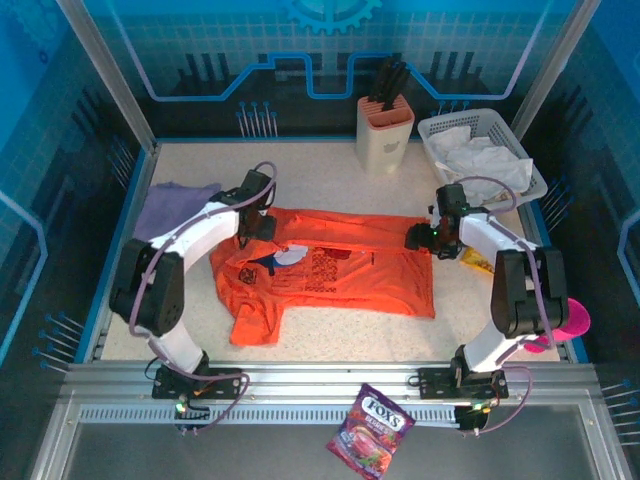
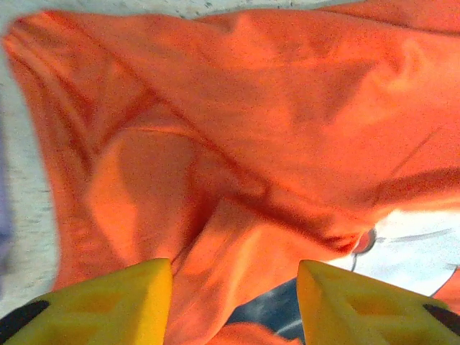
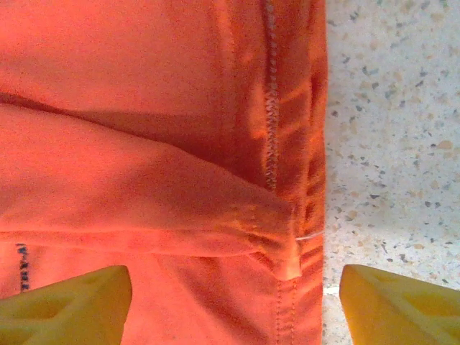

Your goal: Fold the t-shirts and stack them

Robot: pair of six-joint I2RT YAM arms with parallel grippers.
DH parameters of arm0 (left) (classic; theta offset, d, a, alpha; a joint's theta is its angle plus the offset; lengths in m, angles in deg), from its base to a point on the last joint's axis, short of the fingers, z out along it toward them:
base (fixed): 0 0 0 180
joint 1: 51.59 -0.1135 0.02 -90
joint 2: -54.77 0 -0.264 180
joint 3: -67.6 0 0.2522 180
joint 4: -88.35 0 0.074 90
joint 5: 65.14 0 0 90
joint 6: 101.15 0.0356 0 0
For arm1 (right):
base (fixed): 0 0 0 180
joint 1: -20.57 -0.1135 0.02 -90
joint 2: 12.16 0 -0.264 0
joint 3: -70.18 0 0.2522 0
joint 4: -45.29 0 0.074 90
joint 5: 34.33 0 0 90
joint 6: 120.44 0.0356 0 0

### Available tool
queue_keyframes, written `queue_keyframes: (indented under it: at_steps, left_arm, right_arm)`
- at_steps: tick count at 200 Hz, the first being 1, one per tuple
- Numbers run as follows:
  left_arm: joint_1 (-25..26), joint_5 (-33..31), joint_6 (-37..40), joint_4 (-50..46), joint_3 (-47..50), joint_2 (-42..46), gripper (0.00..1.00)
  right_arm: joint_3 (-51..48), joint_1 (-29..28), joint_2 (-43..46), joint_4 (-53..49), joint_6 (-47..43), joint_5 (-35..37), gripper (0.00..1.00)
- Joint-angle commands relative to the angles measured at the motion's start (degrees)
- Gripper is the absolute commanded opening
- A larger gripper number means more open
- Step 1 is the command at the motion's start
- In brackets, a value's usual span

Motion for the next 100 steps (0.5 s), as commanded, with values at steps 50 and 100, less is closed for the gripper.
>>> queue_keyframes:
  at_steps: [50,100]
  left_arm:
    - [-5.27,12.7,-17.41,6.67,4.91,-1.71,0.43]
    - [-6.2,11.97,-14.7,8.18,5.67,0.17,0.44]
  right_arm:
    - [-0.59,-0.87,4.99,-0.12,-0.06,-2.26,0.84]
    - [-0.11,-1.24,4.6,-0.31,0.07,-2.46,0.85]
